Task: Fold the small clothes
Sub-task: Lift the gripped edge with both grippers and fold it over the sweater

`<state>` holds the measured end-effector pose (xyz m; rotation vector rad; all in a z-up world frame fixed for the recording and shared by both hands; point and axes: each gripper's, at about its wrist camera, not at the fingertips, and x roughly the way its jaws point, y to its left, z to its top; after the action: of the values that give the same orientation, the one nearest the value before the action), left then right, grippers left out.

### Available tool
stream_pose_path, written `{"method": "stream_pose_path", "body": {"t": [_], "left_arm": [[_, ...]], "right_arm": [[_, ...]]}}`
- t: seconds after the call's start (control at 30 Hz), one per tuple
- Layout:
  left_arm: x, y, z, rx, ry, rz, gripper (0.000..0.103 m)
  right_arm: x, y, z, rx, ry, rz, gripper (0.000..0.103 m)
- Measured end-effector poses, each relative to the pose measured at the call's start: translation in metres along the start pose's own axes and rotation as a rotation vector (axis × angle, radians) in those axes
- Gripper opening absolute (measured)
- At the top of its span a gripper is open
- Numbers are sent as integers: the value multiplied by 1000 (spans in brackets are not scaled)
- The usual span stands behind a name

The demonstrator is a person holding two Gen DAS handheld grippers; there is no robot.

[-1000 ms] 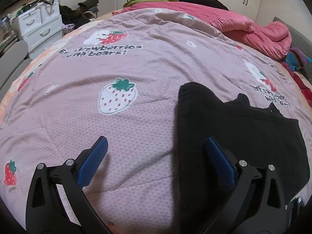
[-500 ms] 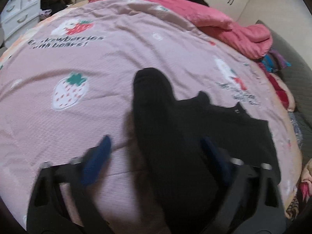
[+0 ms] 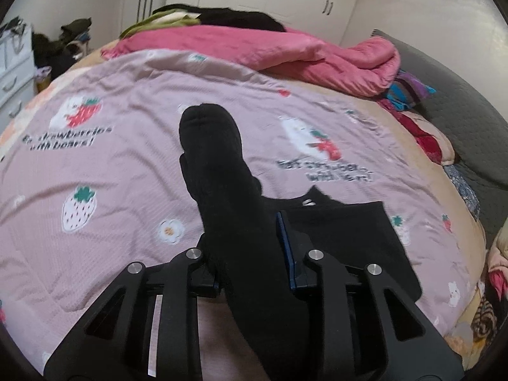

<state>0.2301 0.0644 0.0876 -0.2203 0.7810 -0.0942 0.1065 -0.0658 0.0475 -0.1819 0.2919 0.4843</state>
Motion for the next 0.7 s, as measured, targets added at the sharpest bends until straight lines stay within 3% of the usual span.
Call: {"method": "stream_pose_path", "body": {"t": [0.7], "left_arm": [[5,-101,14,126,25,-44,20]], "right_arm": [[-39,-66,-14,248,6,-101,7]]}}
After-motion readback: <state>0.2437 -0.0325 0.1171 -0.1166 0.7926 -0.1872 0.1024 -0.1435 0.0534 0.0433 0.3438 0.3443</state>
